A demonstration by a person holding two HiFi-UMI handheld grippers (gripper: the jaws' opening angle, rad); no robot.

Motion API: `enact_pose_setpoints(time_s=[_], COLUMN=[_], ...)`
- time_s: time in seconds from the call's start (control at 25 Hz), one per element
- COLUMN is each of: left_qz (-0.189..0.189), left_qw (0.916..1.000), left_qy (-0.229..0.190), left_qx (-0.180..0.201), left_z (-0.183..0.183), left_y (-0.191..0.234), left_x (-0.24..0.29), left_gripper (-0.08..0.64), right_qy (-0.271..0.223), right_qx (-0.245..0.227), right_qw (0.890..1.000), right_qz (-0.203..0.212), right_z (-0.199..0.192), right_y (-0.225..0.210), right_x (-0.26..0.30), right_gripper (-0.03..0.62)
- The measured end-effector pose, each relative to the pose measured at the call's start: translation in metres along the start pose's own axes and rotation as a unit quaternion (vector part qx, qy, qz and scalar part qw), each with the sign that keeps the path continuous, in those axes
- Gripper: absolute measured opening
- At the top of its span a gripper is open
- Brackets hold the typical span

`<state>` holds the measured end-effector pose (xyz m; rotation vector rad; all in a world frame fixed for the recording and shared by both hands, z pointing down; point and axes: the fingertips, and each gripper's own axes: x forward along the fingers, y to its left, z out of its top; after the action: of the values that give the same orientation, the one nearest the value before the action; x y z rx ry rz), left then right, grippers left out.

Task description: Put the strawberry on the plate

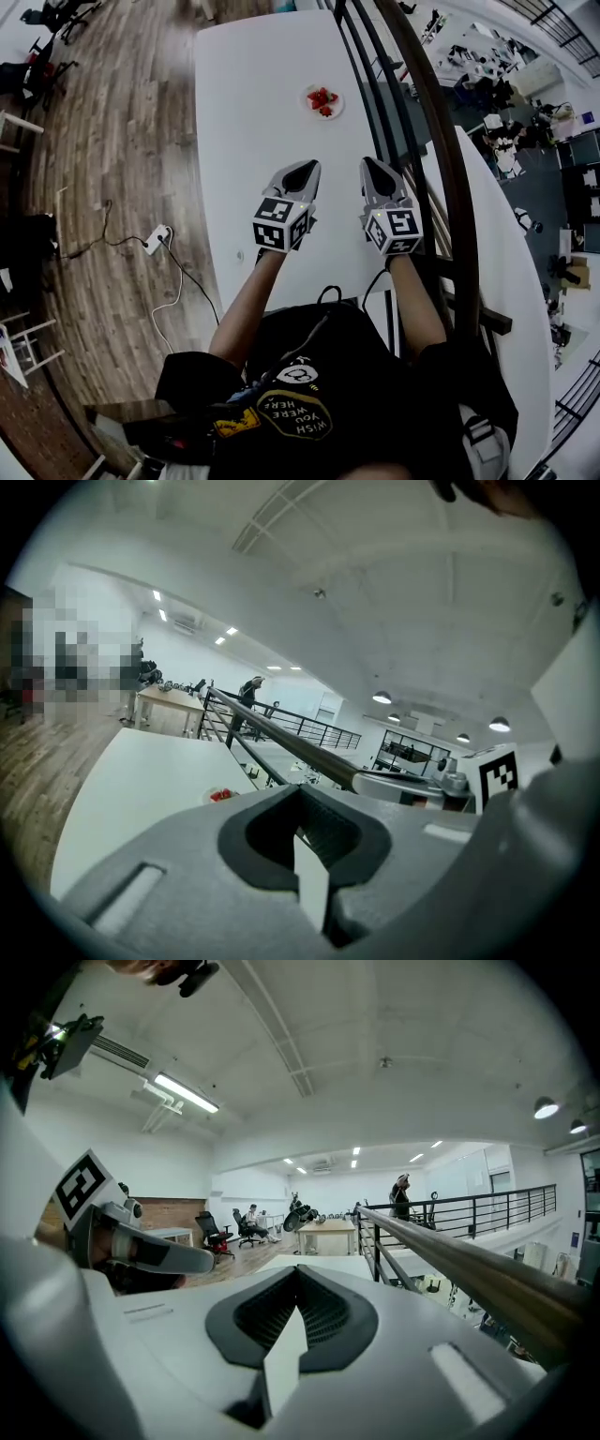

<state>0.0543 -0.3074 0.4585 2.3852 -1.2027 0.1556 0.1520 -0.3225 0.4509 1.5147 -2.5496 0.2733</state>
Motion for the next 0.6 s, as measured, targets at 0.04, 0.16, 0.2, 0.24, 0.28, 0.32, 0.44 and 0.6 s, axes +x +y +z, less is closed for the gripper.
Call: enact_pose_setpoints(time_s=[0.04,0.16,0.2,0.24,0.28,0.32,0.44,0.6], left_qz=[0.000,0.000,-0.001,-0.001,0.000,0.002,0.008,0.017], left_qw=[1.0000,0.9996,0.9994,0.9994,0.9995,0.9996,0.9997,0.9989], left_qy=[-0.005,-0.020,-0.025,-0.027,-0.025,-0.021,-0.012,-0.029], left_qx=[0.006,0.022,0.023,0.022,0.020,0.019,0.019,0.033], left_z=[0.001,0.000,-0.003,-0.008,-0.015,-0.023,-0.043,-0.048], left_y=[-0.008,-0.036,-0.045,-0.052,-0.058,-0.063,-0.075,-0.092], left_x=[-0.009,-0.035,-0.043,-0.050,-0.056,-0.061,-0.078,-0.101], left_gripper=[0.003,0.003,0.003,0.003,0.003,0.003,0.003,0.003], right_qy=[-0.004,-0.007,-0.003,0.003,0.010,0.015,0.021,0.018], right_qx=[0.000,0.011,0.014,0.015,0.017,0.023,0.043,0.047], right_qw=[1.000,1.000,1.000,1.000,1.000,1.000,0.999,0.999], right_qz=[0.001,0.007,0.009,0.011,0.011,0.011,0.007,0.009], right_z=[0.004,0.008,0.004,-0.002,-0.009,-0.017,-0.032,-0.037], right_y=[0.003,0.016,0.020,0.025,0.028,0.031,0.039,0.046], right_x=[-0.013,-0.054,-0.067,-0.079,-0.090,-0.100,-0.126,-0.151], right_gripper=[0.005,0.005,0.005,0.005,0.005,0.005,0.005,0.005])
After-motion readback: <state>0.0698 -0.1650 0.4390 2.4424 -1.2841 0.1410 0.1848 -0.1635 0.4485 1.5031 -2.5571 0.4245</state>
